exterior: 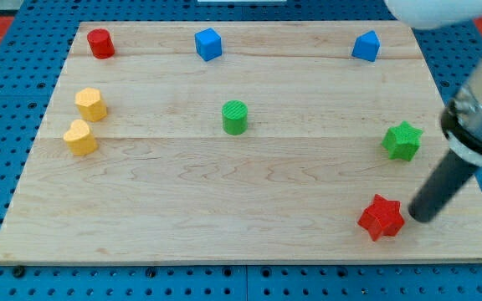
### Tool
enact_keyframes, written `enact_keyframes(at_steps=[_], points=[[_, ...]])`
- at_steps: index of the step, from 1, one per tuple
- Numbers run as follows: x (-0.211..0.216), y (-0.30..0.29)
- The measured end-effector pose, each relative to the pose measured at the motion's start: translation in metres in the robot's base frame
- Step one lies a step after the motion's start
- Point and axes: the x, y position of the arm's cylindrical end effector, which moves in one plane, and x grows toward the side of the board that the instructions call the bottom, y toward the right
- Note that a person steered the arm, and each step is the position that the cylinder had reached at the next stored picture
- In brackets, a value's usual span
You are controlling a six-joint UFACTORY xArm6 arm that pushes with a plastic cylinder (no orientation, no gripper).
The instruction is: Place the yellow hear at the bottom center
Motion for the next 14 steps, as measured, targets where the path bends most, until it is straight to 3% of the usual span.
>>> enact_keyframes(at_steps=[1, 2, 4, 5, 6, 9, 11, 12, 13, 14], points=[[-0.038, -0.057], [-0.037, -0.15], [-0.033, -0.392], [-0.036, -0.476], [-0.041, -0.503], [-0.057, -0.505], [-0.096, -0.5], [-0.105, -0.473], [-0.088, -0.41], [-0.087, -0.396]])
